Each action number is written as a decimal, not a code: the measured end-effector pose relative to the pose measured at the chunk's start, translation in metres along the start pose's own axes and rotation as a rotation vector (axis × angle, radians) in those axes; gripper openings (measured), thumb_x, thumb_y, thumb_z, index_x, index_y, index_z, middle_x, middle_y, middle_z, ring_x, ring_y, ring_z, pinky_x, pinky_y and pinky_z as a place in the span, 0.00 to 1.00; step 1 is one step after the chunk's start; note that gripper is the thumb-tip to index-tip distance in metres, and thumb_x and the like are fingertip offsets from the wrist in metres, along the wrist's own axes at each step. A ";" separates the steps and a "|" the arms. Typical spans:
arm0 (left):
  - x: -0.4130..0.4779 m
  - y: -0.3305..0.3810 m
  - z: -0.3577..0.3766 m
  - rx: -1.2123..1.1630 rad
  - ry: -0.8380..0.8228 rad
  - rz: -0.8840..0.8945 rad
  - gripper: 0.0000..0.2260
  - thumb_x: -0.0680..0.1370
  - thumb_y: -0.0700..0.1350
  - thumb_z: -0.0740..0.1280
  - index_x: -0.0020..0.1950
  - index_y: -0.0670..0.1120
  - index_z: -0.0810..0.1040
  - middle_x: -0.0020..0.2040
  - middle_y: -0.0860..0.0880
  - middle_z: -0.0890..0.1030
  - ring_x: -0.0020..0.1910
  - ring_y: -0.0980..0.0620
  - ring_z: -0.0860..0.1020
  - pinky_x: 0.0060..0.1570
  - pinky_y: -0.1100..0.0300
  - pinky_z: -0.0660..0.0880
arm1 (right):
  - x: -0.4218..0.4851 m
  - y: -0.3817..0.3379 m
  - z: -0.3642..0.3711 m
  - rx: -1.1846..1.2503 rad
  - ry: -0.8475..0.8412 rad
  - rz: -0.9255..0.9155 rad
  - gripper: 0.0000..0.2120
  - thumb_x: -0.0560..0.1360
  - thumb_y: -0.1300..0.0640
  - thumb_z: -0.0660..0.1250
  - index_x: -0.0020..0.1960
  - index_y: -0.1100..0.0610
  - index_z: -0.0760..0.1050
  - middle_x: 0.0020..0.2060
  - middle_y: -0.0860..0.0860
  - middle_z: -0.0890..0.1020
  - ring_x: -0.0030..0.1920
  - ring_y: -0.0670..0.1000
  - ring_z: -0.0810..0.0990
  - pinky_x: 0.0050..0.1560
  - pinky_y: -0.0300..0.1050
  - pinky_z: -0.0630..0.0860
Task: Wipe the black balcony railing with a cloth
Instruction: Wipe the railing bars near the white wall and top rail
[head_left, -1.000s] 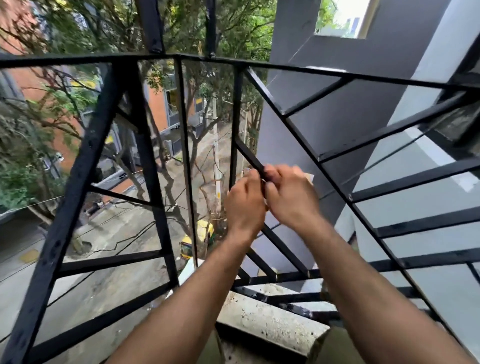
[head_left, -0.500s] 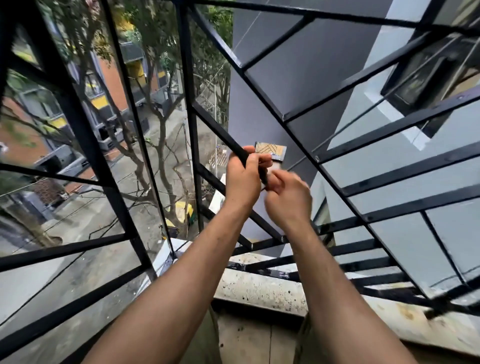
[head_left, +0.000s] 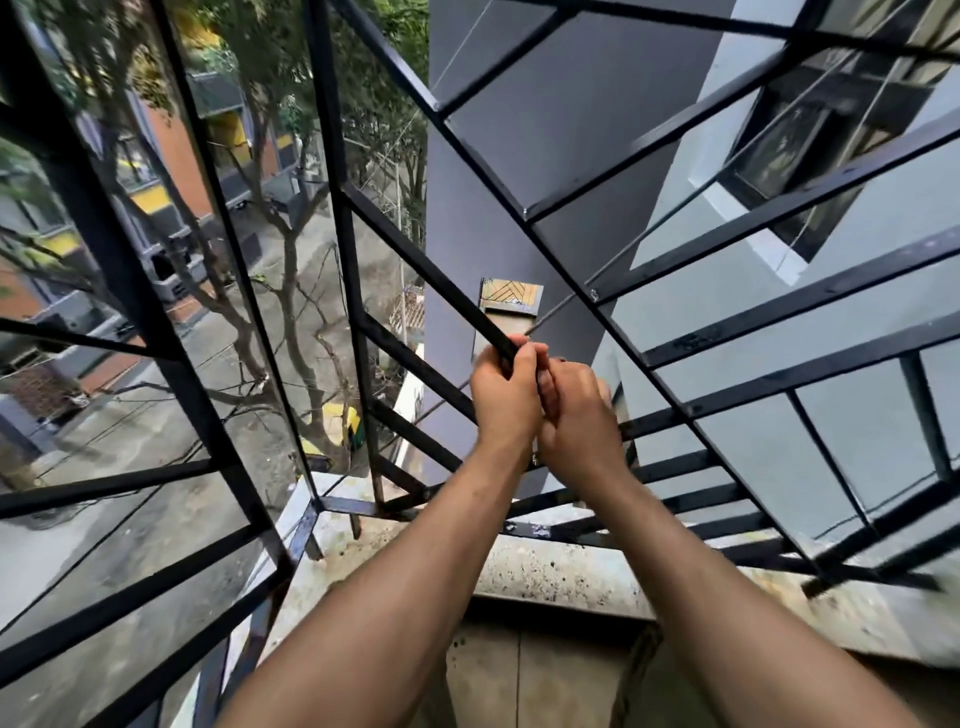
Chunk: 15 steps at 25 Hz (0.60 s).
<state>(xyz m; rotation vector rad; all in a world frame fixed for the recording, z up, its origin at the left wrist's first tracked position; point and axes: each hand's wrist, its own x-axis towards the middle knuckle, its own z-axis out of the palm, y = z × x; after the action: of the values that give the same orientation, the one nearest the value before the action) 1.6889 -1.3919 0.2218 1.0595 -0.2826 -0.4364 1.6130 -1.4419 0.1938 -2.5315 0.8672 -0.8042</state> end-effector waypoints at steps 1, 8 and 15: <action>0.001 -0.003 0.002 0.021 0.011 0.012 0.06 0.81 0.35 0.64 0.48 0.45 0.75 0.38 0.49 0.82 0.37 0.56 0.80 0.42 0.64 0.77 | -0.010 0.015 -0.008 -0.016 -0.088 -0.052 0.26 0.74 0.67 0.63 0.69 0.49 0.69 0.59 0.49 0.74 0.59 0.54 0.70 0.56 0.45 0.70; 0.006 -0.005 -0.002 0.036 -0.032 0.082 0.05 0.82 0.36 0.62 0.49 0.45 0.75 0.36 0.50 0.79 0.38 0.50 0.80 0.50 0.52 0.81 | -0.006 0.039 -0.060 -1.340 -0.567 -0.424 0.16 0.80 0.57 0.57 0.65 0.58 0.74 0.54 0.58 0.75 0.55 0.59 0.73 0.55 0.54 0.70; 0.009 -0.003 -0.014 0.058 -0.149 0.039 0.04 0.82 0.37 0.64 0.51 0.45 0.75 0.42 0.42 0.82 0.44 0.49 0.83 0.55 0.51 0.81 | -0.039 -0.025 0.021 0.185 0.337 0.233 0.21 0.72 0.70 0.63 0.65 0.63 0.73 0.62 0.60 0.73 0.65 0.59 0.71 0.68 0.45 0.66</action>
<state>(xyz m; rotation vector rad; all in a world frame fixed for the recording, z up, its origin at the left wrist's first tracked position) 1.7024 -1.3870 0.2127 1.0781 -0.4500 -0.4754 1.6118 -1.3953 0.1736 -2.1195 1.1098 -1.1921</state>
